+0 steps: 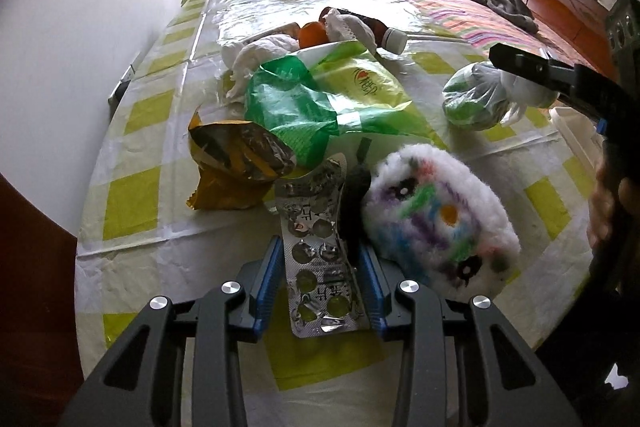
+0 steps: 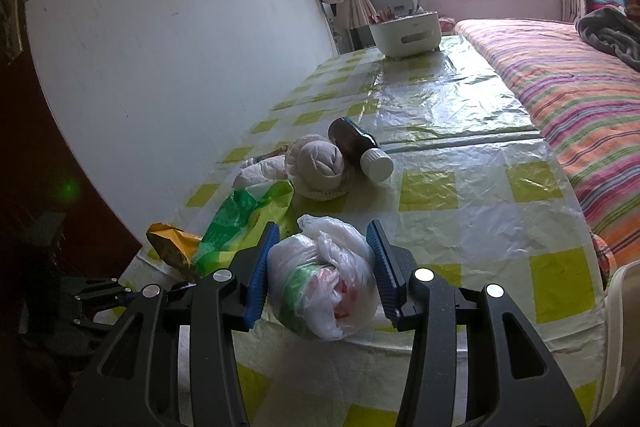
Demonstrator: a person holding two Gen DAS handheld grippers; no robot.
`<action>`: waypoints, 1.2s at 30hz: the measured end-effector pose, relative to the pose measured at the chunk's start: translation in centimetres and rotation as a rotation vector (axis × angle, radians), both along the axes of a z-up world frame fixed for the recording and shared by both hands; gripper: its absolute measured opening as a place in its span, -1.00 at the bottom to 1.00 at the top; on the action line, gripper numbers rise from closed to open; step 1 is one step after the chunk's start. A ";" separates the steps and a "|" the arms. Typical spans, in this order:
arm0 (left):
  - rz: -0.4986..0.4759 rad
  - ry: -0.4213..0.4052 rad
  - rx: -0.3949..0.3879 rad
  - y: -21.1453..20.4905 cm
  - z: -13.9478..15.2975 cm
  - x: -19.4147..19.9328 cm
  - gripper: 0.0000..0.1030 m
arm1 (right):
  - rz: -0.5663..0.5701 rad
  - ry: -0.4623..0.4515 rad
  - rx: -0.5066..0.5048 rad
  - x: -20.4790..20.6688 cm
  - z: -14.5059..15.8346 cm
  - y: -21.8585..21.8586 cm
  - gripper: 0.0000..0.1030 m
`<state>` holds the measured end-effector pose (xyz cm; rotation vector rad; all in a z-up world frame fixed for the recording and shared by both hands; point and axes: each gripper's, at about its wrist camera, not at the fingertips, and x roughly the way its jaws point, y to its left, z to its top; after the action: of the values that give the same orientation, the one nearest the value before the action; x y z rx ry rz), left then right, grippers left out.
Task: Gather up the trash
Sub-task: 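Grasp the white plastic bag with the right gripper while the left grasps the blister pack, then carry both items to the white bin and release them inside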
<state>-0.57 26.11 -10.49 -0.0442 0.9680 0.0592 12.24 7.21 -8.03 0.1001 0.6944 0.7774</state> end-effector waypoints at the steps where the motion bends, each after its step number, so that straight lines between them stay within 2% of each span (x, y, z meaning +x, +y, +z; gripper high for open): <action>1: 0.000 -0.006 0.002 -0.1 0.1 0.0 -0.32 | 0.000 0.001 0.002 0.0 0.0 0.0 -0.14; 10: 0.002 -0.078 0.007 -0.1 1.7 -0.6 -0.36 | -0.003 -0.010 0.014 -0.2 0.2 -0.3 -0.14; 16: 0.022 -0.099 0.003 0.1 2.0 -0.7 -0.36 | -0.003 -0.009 0.015 -0.2 0.2 -0.3 -0.14; 19: 0.027 -0.139 0.008 0.0 2.7 -1.0 -0.38 | -0.004 -0.011 0.019 -0.2 0.2 -0.5 -0.14; 28: 0.033 -0.197 -0.026 0.3 4.1 -1.4 -0.38 | -0.011 -0.021 0.031 -0.3 0.6 -1.0 -0.14; 36: 0.017 -0.262 -0.056 -1.0 6.0 -1.4 -0.38 | -0.025 -0.034 0.035 -0.3 0.9 -1.8 -0.14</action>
<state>-1.97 25.07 -4.46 -0.1090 0.7070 0.0411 11.92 5.42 -7.10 0.1268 0.6459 0.7664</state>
